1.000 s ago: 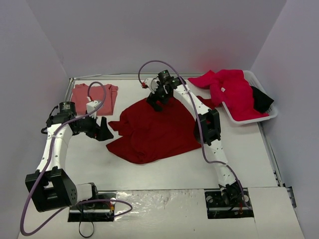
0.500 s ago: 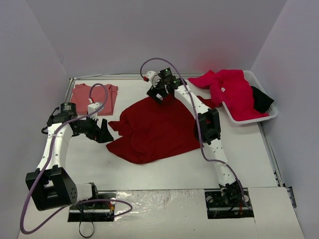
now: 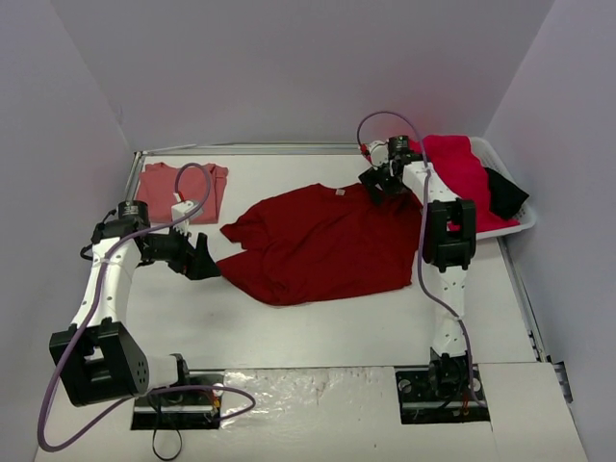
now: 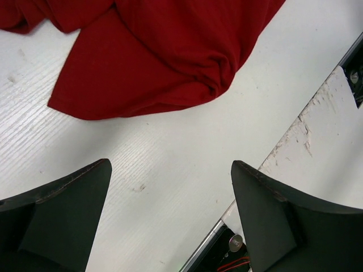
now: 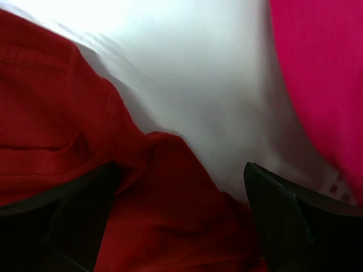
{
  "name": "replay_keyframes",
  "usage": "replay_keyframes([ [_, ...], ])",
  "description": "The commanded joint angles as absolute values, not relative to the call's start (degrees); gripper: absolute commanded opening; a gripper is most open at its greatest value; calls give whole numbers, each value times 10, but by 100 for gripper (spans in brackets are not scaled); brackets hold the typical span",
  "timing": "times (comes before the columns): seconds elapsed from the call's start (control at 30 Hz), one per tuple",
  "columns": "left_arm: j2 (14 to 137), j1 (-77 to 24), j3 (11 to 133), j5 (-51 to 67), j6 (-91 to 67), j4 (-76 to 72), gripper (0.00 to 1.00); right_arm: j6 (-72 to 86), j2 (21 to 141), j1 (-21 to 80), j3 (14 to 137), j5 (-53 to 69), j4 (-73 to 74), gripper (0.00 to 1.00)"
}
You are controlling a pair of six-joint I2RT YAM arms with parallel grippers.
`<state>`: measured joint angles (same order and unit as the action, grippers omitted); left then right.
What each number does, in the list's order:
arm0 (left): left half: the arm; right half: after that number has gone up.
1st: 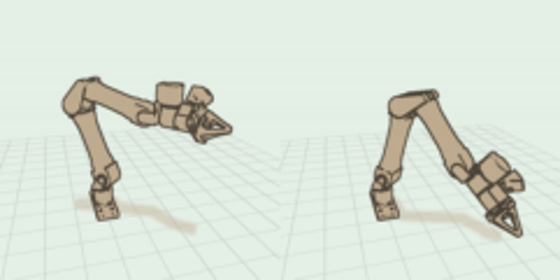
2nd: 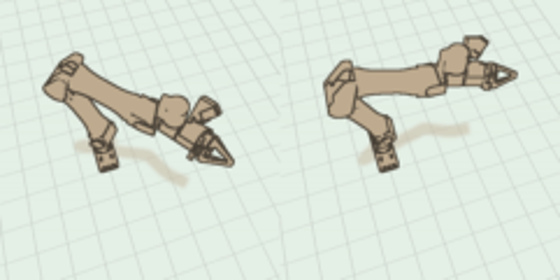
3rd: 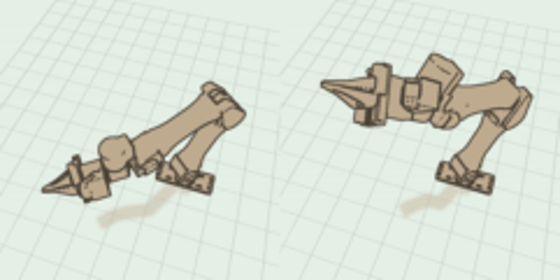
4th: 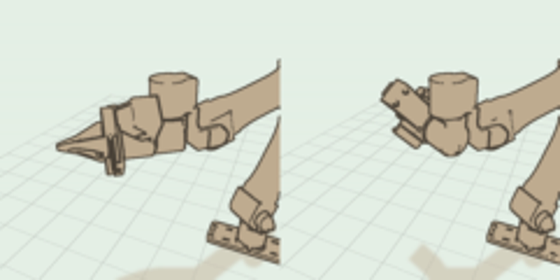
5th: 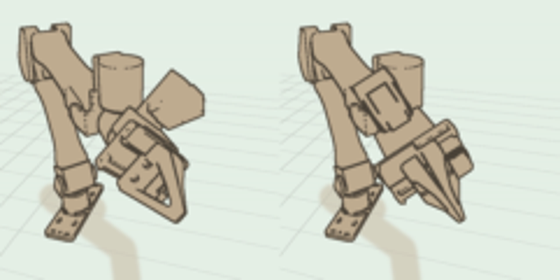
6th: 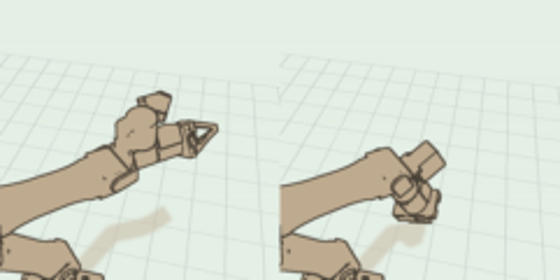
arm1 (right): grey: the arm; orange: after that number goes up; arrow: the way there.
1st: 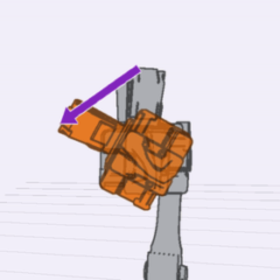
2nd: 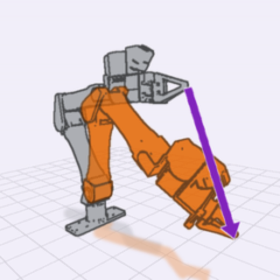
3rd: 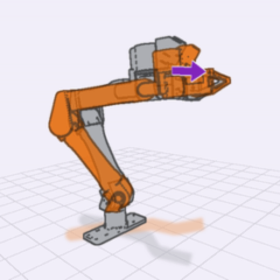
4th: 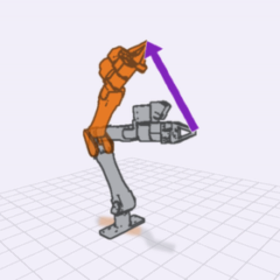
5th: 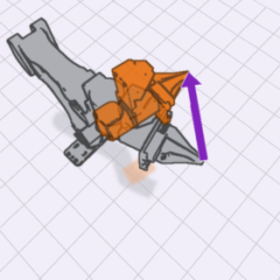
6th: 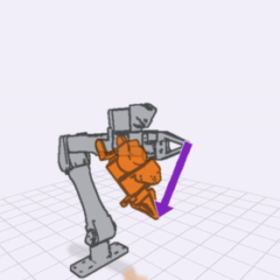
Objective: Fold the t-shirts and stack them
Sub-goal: Flatten out the tshirt
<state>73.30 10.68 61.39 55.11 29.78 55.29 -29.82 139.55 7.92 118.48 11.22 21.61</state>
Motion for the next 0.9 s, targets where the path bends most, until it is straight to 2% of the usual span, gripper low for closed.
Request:
replay_keyframes([
  [0.0, 732, 110, 642, 591, 327, 580, 86, -301, 1332, 84, 1138, 110, 242, 89],
  [0.23, 746, 105, 648, 597, 337, 591, 86, -300, 1296, 63, 1077, 135, 251, 86],
  [0.3, 748, 104, 648, 597, 339, 595, 86, -301, 1300, 62, 1072, 146, 267, 75],
  [0.37, 747, 103, 650, 598, 342, 599, 86, -299, 1309, 62, 1075, 156, 280, 59],
  [0.4, 747, 103, 650, 598, 342, 599, 86, -294, 1312, 62, 1077, 159, 288, 47],
  [0.43, 749, 101, 650, 599, 342, 599, 86, -290, 1315, 62, 1079, 167, 293, 27],
  [0.53, 761, 88, 659, 600, 359, 616, 86, -287, 1324, 60, 1085, 185, 307, 0],
  [0.7, 782, 30, 669, 550, 369, 625, 85, -258, 1335, 52, 1110, 190, 309, 0],
  [0.8, 789, -35, 657, 480, 329, 559, 85, -230, 1353, 47, 1158, 171, 308, 0],
  [0.87, 806, -77, 646, 424, 312, 511, 89, -222, 1364, 46, 1192, 166, 310, 0],
])
